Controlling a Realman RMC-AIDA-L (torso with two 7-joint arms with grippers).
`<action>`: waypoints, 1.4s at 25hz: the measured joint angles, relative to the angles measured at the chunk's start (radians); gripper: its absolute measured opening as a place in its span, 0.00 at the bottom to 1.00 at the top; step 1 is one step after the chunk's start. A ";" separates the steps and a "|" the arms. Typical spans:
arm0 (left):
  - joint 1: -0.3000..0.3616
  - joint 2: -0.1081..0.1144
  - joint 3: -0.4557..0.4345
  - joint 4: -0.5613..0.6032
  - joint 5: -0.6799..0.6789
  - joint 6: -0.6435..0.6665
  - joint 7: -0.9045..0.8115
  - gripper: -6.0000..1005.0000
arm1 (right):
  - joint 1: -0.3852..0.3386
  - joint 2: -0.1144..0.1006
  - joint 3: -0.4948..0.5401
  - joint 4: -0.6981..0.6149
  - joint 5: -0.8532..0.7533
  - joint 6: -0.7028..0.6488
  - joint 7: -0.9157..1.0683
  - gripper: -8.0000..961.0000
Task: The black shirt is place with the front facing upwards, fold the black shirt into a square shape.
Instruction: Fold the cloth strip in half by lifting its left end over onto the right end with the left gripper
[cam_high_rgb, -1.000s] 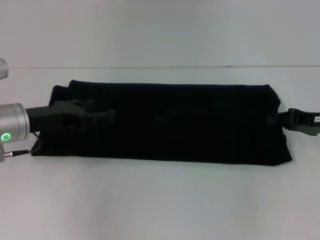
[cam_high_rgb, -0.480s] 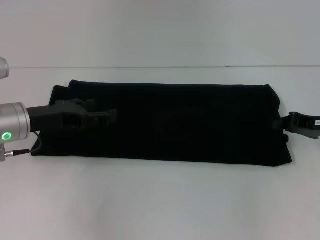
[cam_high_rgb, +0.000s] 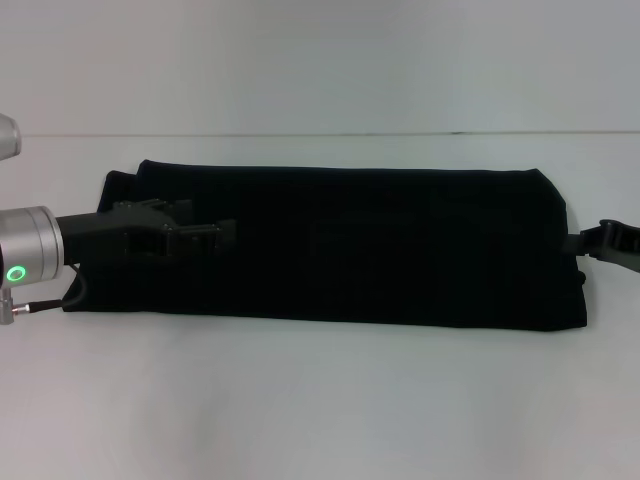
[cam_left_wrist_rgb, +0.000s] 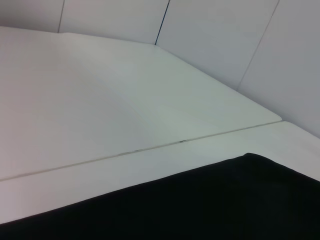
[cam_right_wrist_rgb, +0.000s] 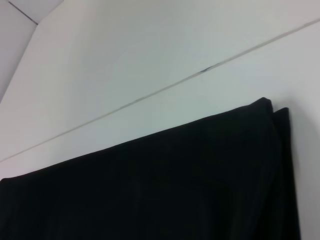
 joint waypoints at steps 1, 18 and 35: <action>0.000 0.000 0.000 0.000 0.000 0.000 0.000 0.88 | -0.002 0.000 0.000 0.000 -0.001 0.001 0.000 0.01; -0.006 -0.002 0.003 0.000 0.000 -0.002 0.001 0.88 | -0.021 0.005 -0.009 0.006 -0.008 0.096 0.000 0.01; -0.006 -0.004 0.000 0.000 -0.010 0.001 0.000 0.88 | -0.069 0.012 0.014 -0.095 0.044 0.053 -0.025 0.43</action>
